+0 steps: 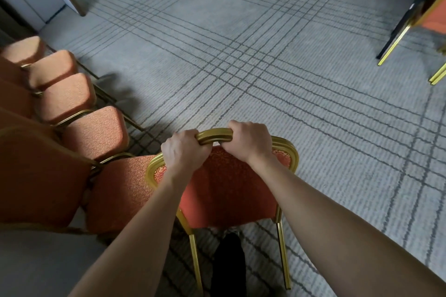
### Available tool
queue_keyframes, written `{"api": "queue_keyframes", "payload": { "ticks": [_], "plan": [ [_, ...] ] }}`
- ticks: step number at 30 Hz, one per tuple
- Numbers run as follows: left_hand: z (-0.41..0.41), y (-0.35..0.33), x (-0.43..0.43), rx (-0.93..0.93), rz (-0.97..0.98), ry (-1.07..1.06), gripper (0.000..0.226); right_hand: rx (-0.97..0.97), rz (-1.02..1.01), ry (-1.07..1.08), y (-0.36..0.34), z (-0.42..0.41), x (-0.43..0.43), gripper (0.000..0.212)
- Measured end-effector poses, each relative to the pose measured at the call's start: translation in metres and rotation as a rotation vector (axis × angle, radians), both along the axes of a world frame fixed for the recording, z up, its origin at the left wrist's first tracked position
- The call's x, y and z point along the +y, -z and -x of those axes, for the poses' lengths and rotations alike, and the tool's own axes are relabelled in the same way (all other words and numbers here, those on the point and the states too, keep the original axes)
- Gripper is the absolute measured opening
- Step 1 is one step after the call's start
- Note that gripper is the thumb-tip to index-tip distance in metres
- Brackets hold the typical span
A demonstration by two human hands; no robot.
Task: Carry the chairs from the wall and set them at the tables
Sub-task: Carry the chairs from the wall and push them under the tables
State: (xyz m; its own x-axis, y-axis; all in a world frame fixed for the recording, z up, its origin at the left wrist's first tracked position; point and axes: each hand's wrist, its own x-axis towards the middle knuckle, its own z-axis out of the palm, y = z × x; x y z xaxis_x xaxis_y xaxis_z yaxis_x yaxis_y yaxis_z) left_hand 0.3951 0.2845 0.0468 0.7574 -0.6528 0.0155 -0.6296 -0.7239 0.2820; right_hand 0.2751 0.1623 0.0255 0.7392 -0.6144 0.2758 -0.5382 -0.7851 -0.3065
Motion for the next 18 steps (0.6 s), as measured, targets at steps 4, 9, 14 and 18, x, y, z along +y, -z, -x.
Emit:
{"api": "queue_keyframes", "payload": {
  "ticks": [4,9,14,18],
  "plan": [
    [-0.03,0.004,-0.031,-0.008,0.012,0.024,0.034,-0.02,0.013,0.04,0.002,-0.029,-0.03,0.034],
    [-0.059,0.011,-0.057,0.002,0.018,0.049,0.037,0.025,0.013,0.072,0.004,-0.053,-0.057,0.035],
    [-0.072,0.006,-0.085,0.014,-0.001,0.093,0.04,0.089,-0.098,0.119,-0.005,-0.067,-0.08,0.026],
    [-0.067,0.0,-0.097,0.005,0.015,0.197,0.034,0.156,-0.15,0.15,-0.017,-0.05,-0.087,0.034]
  ]
}}
